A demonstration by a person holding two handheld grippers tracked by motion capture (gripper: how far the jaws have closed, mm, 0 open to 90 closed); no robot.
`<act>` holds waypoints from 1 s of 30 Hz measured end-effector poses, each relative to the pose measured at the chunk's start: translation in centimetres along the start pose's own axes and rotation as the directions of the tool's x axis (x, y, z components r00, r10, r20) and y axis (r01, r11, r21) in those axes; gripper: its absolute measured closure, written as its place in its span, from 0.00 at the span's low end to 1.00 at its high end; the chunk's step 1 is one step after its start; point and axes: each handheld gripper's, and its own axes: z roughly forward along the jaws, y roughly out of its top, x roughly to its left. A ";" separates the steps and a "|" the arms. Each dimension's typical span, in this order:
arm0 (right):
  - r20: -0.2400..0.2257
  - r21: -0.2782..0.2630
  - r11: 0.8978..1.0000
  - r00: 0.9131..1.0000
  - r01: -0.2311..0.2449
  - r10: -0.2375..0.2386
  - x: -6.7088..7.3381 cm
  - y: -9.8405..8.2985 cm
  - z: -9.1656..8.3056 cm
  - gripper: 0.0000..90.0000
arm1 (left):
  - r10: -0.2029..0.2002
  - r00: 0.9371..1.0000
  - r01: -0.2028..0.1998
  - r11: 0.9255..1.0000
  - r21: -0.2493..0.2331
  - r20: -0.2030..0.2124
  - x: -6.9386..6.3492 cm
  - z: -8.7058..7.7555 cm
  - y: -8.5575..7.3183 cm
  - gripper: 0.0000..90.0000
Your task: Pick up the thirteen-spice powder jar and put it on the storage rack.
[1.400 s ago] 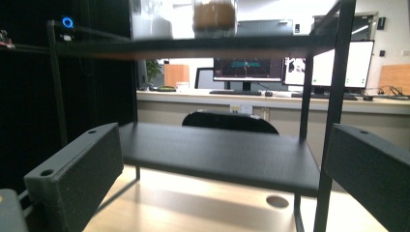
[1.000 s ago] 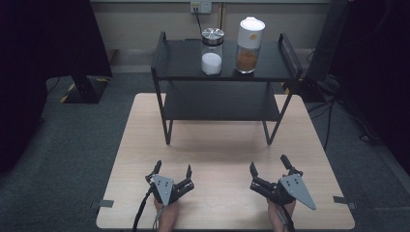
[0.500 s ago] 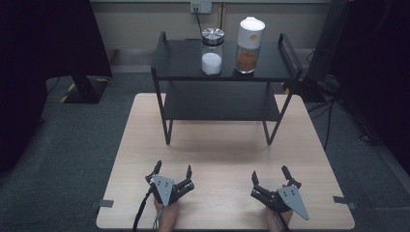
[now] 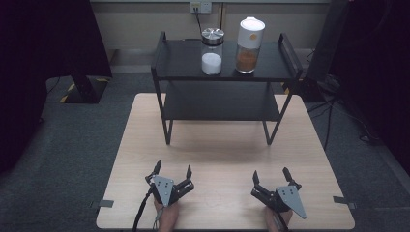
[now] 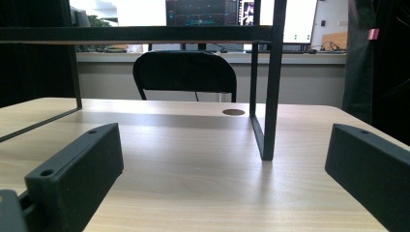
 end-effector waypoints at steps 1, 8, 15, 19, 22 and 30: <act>-0.001 -0.003 1.000 1.000 -0.003 0.003 0.0 0.0 0.0 0.00 | 0.000 1.000 0.000 1.000 0.000 0.000 0.0 0.0 0.0 0.00; 0.027 -0.002 1.000 1.000 -0.001 0.001 0.5 0.0 0.0 0.00 | 0.000 1.000 0.000 1.000 0.000 -0.001 0.0 0.0 0.0 0.00; 0.025 -0.003 1.000 1.000 -0.002 0.002 0.5 -0.1 0.0 0.00 | 0.000 1.000 0.000 1.000 0.000 -0.001 0.0 0.0 0.0 0.00; 0.026 -0.003 1.000 1.000 -0.002 0.002 0.5 -0.1 0.0 0.00 | 0.000 1.000 0.000 1.000 -0.001 -0.001 0.0 0.0 0.0 0.00; 0.025 -0.003 1.000 1.000 -0.002 0.002 0.5 -0.1 0.0 0.00 | 0.000 1.000 0.000 1.000 -0.001 -0.001 0.0 0.0 0.0 0.00; 0.019 -0.003 1.000 1.000 -0.002 0.002 0.4 -0.1 0.0 0.00 | 0.000 1.000 0.000 1.000 0.000 -0.001 0.0 0.0 0.0 0.00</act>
